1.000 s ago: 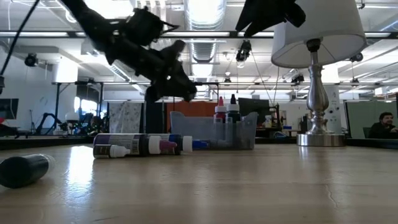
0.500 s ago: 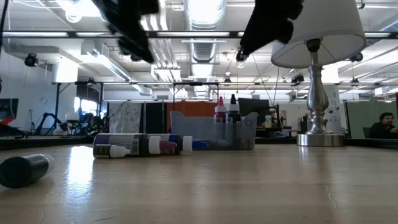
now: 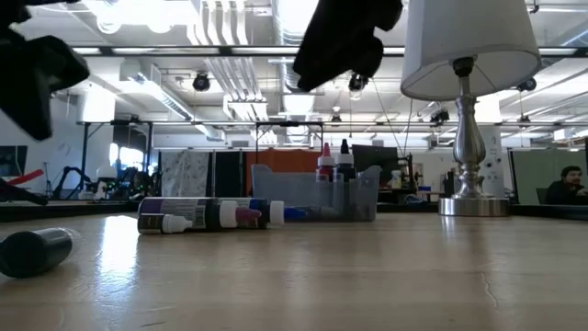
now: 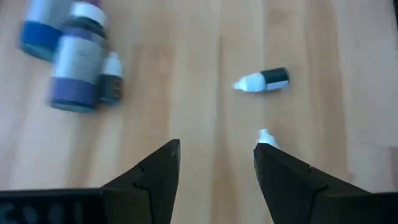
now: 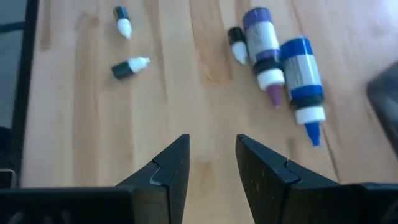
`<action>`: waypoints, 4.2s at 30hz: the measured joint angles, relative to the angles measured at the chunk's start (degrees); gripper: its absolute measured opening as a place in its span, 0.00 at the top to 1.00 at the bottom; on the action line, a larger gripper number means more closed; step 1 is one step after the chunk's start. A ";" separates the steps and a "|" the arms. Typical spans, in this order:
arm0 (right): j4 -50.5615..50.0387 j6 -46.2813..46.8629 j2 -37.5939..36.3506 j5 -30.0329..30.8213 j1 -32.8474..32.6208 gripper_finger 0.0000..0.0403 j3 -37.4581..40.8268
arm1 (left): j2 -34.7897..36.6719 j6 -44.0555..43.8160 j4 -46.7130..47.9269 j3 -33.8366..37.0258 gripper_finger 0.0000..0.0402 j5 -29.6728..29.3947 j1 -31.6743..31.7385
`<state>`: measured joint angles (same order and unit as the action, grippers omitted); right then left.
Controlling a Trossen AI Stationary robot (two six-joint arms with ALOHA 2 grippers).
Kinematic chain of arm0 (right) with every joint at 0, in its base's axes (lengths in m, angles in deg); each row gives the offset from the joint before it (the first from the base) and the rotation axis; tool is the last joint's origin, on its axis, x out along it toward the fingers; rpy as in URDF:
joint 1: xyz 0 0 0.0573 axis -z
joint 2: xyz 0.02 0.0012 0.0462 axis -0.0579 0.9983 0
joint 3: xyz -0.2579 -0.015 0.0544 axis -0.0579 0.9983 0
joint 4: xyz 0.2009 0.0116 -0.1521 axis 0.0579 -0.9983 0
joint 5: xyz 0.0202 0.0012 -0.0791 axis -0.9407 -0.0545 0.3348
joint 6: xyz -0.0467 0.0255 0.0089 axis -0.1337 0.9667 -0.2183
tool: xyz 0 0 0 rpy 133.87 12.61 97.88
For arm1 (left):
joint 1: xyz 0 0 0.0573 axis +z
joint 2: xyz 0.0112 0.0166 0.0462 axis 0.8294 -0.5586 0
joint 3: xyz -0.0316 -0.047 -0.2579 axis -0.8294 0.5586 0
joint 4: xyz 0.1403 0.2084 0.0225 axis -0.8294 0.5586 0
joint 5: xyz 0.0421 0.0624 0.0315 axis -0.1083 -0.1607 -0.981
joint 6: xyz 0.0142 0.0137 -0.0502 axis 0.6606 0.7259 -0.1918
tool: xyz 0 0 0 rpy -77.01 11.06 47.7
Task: Pick & Place food coloring
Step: Put the small green food coloring bottle into the bin
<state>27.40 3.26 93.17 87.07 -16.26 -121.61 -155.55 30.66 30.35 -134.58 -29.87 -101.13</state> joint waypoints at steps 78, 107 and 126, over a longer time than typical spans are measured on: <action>-15.97 36.30 -15.59 23.38 -14.65 0.69 16.89 | -14.60 42.90 8.53 -10.09 0.69 17.81 4.61; -16.05 42.30 -15.42 22.53 -14.64 0.69 16.76 | -16.91 51.13 -5.73 -2.53 0.77 16.84 4.49; -16.38 51.86 -15.42 22.65 -15.46 0.69 16.78 | -10.43 41.97 6.67 -8.15 0.94 6.17 14.50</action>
<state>11.03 55.12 77.76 109.72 -31.71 -104.83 -165.98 72.63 37.02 -142.74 -23.70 -86.63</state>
